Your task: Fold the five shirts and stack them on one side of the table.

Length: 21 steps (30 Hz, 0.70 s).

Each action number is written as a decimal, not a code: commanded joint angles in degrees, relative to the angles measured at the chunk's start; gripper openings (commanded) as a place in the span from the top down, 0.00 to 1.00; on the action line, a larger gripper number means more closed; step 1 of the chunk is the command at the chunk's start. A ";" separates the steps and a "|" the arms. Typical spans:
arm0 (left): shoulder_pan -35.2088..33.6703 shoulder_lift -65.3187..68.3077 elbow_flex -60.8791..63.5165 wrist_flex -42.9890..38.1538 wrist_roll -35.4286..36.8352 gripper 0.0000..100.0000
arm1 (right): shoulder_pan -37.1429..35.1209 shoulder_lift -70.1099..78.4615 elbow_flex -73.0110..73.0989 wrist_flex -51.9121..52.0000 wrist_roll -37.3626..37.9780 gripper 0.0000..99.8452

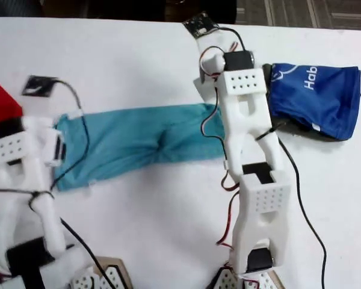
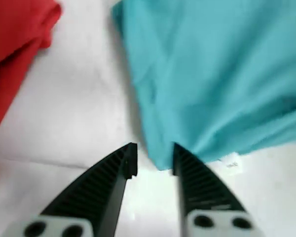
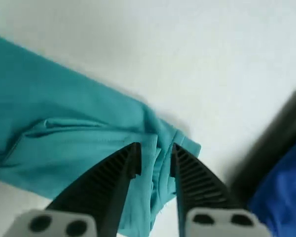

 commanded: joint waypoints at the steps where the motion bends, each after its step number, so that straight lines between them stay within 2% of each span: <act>1: -3.16 7.12 -5.14 -2.02 1.14 0.76 | -0.40 -5.41 -5.10 6.81 3.87 0.85; 5: -3.08 18.73 -11.74 -2.20 4.57 0.76 | -0.40 -7.52 -7.21 12.18 5.10 0.88; 10: -0.62 31.47 -20.18 -1.23 7.38 0.76 | -0.04 -11.56 -5.63 12.70 5.10 0.93; 21: 9.41 48.35 -34.68 9.32 12.75 0.76 | -0.04 -25.54 7.30 12.70 5.10 0.95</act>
